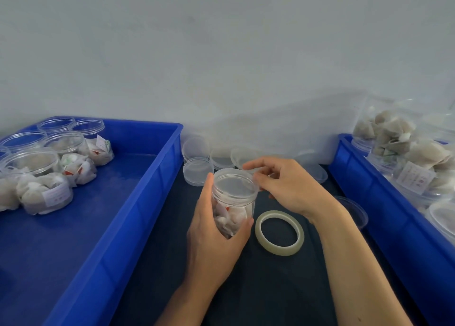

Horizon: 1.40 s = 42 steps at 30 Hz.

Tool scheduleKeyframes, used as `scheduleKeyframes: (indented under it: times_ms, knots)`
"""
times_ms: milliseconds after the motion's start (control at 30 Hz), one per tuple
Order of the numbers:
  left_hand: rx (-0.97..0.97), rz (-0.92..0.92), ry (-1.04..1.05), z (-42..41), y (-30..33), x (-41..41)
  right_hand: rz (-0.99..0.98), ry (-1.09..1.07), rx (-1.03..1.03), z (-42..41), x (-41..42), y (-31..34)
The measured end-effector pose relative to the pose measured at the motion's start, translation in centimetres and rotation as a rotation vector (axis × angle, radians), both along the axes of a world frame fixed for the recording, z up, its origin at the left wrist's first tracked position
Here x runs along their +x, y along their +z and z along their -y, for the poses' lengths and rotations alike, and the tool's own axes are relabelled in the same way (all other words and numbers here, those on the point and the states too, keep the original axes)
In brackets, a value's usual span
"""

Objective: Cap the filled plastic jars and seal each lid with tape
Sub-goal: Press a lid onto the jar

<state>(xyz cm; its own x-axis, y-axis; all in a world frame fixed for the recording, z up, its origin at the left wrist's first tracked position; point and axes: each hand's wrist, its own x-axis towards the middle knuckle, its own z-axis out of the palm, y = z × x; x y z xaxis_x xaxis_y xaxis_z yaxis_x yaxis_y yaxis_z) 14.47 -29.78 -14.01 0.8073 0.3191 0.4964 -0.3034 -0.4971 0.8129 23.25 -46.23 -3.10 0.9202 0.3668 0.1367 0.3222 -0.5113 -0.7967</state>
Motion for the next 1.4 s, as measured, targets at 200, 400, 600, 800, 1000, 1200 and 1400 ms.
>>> scheduleKeyframes:
  times_ms: [200, 400, 600, 800, 1000, 1200, 1400]
  knots:
    - [-0.029, -0.005, -0.004, 0.0, -0.2, 0.2, 0.053, 0.02, -0.053, -0.6, -0.4, 0.1]
    - [-0.025, -0.009, -0.029, 0.1, 0.1, 0.2, 0.055, 0.109, -0.082, -1.3, -1.1, 0.4]
    - [-0.018, 0.019, 0.025, 0.0, -0.2, 0.2, 0.065, 0.153, -0.101, -1.3, -1.3, 0.5]
    - [0.064, 0.04, 0.088, 0.0, -0.3, 0.4, 0.061, 0.184, -0.102, -1.4, -1.4, 0.4]
    - [0.086, 0.055, 0.083, 0.1, -0.2, 0.3, 0.057, 0.193, -0.114, -1.4, -1.5, 0.6]
    - [0.112, 0.081, 0.063, 0.0, -0.2, 0.3, 0.037, 0.24, -0.096, -1.0, -1.7, 0.8]
    - [0.12, 0.074, 0.059, 0.1, -0.3, 0.3, 0.025, 0.289, -0.098, -0.8, -1.7, 0.8]
